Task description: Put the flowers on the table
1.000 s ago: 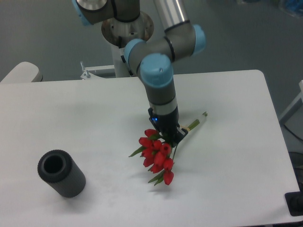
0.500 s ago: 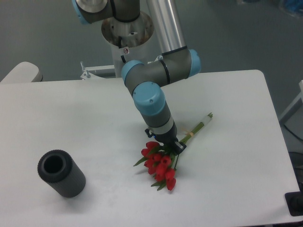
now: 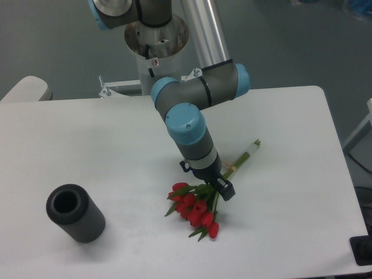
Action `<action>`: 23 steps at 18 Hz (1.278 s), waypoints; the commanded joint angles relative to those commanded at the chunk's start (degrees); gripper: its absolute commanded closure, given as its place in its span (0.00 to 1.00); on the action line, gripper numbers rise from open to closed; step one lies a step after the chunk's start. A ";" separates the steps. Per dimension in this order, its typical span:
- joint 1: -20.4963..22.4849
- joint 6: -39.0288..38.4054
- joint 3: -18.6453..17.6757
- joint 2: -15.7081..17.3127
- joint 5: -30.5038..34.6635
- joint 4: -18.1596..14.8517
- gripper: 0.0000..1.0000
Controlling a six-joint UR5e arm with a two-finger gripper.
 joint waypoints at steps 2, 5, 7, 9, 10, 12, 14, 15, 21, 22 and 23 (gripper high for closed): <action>0.17 0.00 3.16 -0.09 -0.35 -2.36 0.02; 0.62 0.00 9.83 -0.53 -3.68 -11.05 0.02; 0.96 -0.09 14.40 -0.97 -5.26 -16.32 0.02; 1.67 -0.09 17.93 -1.32 -8.42 -20.72 0.02; 2.28 0.00 18.99 -1.32 -11.05 -21.87 0.02; 3.60 0.87 19.79 -1.32 -15.54 -22.15 0.02; 4.83 5.60 19.88 -0.88 -17.92 -22.24 0.02; 5.09 7.71 19.79 -0.62 -18.36 -22.24 0.01; 5.54 10.63 19.53 -0.09 -18.28 -22.15 0.01; 6.32 11.59 19.26 0.00 -18.28 -22.24 0.01; 6.24 11.60 19.17 0.00 -18.19 -22.15 0.01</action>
